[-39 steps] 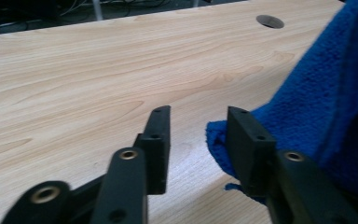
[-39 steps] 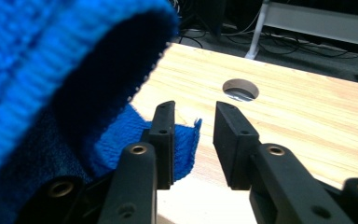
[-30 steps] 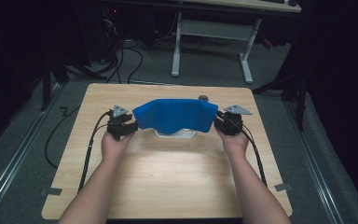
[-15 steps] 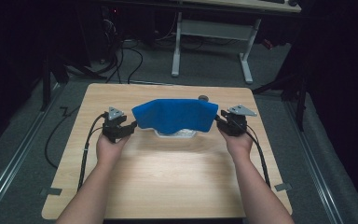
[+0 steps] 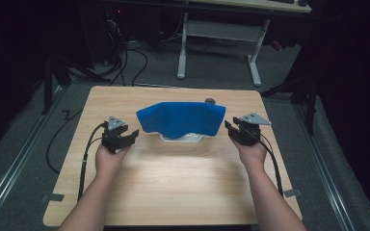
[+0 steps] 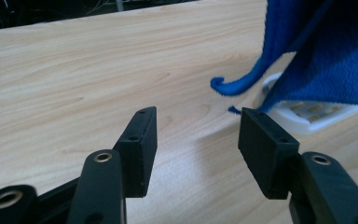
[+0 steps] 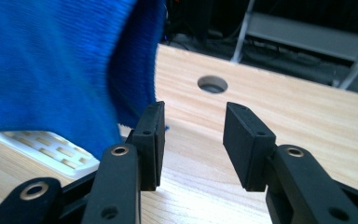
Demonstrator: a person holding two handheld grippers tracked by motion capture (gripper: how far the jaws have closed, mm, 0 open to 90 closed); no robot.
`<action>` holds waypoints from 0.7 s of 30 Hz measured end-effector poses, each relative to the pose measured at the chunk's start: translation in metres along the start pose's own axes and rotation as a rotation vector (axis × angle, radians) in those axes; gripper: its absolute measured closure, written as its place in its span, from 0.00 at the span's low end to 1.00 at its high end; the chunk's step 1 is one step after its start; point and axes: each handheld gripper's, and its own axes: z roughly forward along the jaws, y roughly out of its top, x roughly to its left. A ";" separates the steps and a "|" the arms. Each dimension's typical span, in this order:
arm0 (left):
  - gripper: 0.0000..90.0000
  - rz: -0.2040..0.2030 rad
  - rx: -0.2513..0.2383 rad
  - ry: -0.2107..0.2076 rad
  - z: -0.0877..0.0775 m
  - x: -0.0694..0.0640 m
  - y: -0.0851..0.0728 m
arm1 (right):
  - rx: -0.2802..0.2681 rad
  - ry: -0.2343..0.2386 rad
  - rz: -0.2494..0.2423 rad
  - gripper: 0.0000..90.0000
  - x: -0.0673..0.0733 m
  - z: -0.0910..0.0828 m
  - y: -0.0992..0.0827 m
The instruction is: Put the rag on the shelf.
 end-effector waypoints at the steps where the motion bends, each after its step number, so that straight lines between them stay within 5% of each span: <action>1: 0.53 -0.001 0.004 0.001 -0.001 0.000 -0.002 | -0.003 -0.005 0.001 0.65 0.001 -0.002 -0.001; 21: 0.52 0.012 0.059 -0.024 -0.026 -0.021 -0.035 | 0.001 0.011 -0.073 0.57 0.024 -0.037 -0.022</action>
